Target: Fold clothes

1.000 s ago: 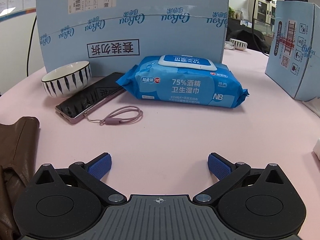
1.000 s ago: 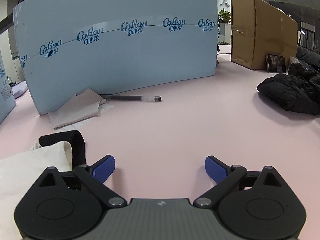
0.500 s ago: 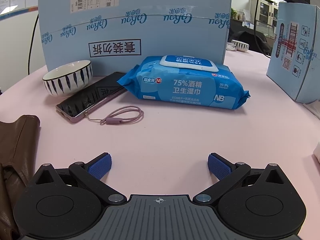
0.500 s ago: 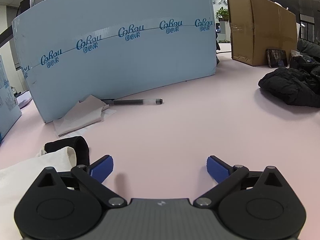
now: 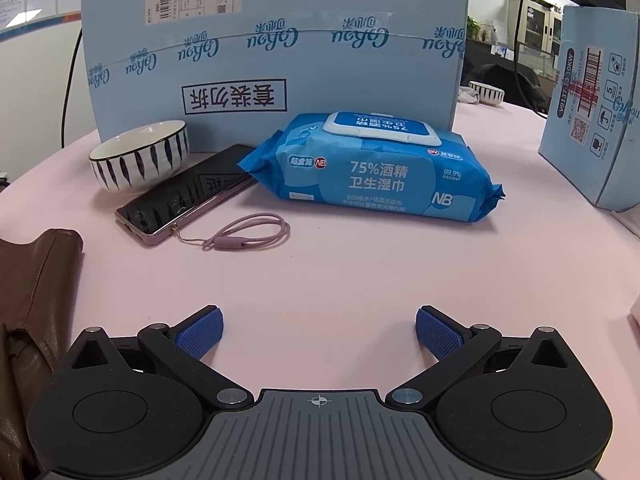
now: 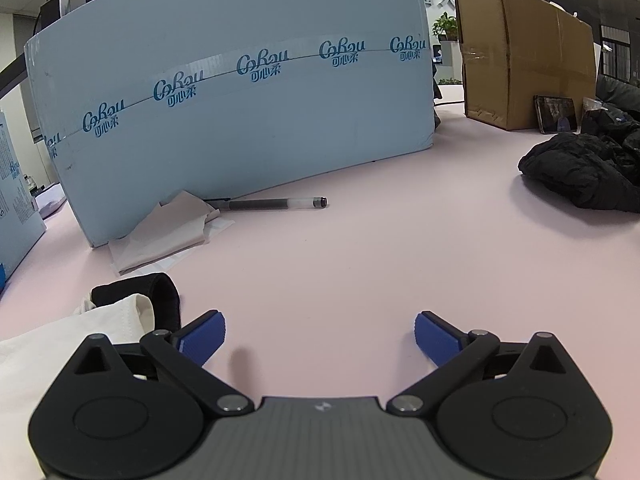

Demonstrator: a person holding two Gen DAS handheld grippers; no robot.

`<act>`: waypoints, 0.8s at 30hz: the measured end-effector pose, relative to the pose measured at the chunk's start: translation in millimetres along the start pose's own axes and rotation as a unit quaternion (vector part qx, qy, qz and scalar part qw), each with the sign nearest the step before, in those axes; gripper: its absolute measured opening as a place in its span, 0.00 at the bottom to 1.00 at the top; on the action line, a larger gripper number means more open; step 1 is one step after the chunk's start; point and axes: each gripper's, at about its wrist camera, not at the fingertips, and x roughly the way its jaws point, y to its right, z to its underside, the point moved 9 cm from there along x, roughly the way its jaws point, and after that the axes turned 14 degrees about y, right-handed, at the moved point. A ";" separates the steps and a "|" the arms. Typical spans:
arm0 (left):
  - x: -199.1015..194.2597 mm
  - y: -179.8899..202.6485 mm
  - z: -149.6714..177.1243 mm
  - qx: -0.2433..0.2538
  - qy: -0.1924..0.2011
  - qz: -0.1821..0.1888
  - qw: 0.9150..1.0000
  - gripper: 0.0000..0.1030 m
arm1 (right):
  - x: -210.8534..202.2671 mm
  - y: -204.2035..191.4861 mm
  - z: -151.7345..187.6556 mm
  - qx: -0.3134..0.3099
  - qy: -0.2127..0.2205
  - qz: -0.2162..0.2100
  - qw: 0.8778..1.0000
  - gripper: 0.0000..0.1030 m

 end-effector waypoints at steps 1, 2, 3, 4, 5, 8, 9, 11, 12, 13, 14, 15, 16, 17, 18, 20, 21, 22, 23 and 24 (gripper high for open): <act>-0.6 0.0 0.2 -0.001 0.001 -0.002 1.000 1.00 | 0.0 0.1 -0.1 0.000 0.000 0.000 1.000 1.00; -0.6 0.4 0.4 0.002 0.001 -0.003 1.000 1.00 | 0.1 0.1 -0.2 0.001 0.000 0.000 1.000 1.00; -0.4 0.5 0.4 0.002 0.001 -0.003 1.000 1.00 | 0.1 0.1 -0.2 0.001 0.000 0.000 1.000 1.00; -0.2 0.3 0.5 0.002 0.000 -0.004 1.000 1.00 | 0.0 0.0 -0.1 0.000 0.000 0.000 1.000 1.00; 0.1 0.1 0.5 0.002 0.000 -0.004 1.000 1.00 | -0.2 -0.2 0.0 0.000 0.000 0.000 1.000 1.00; 0.1 -0.4 0.4 0.000 -0.001 -0.004 1.000 1.00 | -0.1 -0.5 0.1 -0.001 -0.001 0.001 1.000 1.00; 0.3 -0.5 0.5 0.000 -0.001 -0.004 1.000 1.00 | -0.1 -0.5 0.2 -0.001 -0.001 0.001 1.000 1.00; 0.3 -0.7 0.6 -0.001 -0.001 -0.005 1.000 1.00 | -0.2 -0.6 0.4 -0.002 -0.002 0.001 1.000 1.00; 0.1 -0.8 0.5 -0.002 0.000 -0.005 1.000 1.00 | -0.3 -0.7 0.4 -0.002 -0.002 0.001 1.000 1.00; -0.1 -0.9 0.5 -0.002 0.000 -0.006 1.000 1.00 | -0.3 -0.7 0.4 -0.002 -0.002 0.001 1.000 1.00; -0.4 -1.0 0.5 -0.002 0.001 -0.006 1.000 1.00 | -0.4 -0.6 0.4 -0.002 -0.002 0.001 1.000 1.00; -0.4 -1.2 0.5 -0.002 0.001 -0.008 1.000 1.00 | -0.5 -0.6 0.4 -0.002 -0.002 0.001 1.000 1.00; -0.5 -1.3 0.4 -0.001 0.002 -0.009 1.000 1.00 | -0.6 -0.5 0.4 -0.002 -0.002 0.001 1.000 1.00; -0.6 -1.5 0.4 -0.001 0.002 -0.011 1.000 1.00 | -0.5 -0.5 0.3 -0.002 -0.002 0.001 1.000 1.00; -0.6 -1.3 0.4 0.001 0.002 -0.012 1.000 1.00 | -0.5 -0.5 0.2 -0.002 -0.002 0.001 1.000 1.00; -1.3 -0.9 -0.1 0.002 0.004 -0.012 1.000 1.00 | -0.3 -0.5 0.0 -0.002 -0.002 0.001 1.000 1.00; -2.0 -0.2 -0.5 0.004 0.007 -0.012 1.000 1.00 | -0.3 -0.5 -0.1 -0.001 -0.002 0.001 1.000 1.00; -1.4 0.1 0.0 0.006 0.005 -0.013 1.000 1.00 | -0.3 -0.4 -0.2 -0.001 -0.001 0.000 1.000 1.00; -1.3 0.0 0.1 0.006 0.004 -0.014 1.000 1.00 | -0.4 -0.3 -0.3 0.000 -0.001 0.000 1.000 1.00; -1.1 -0.6 0.1 0.005 0.003 -0.015 1.000 1.00 | -0.5 -0.2 -0.3 0.000 -0.001 0.000 1.000 1.00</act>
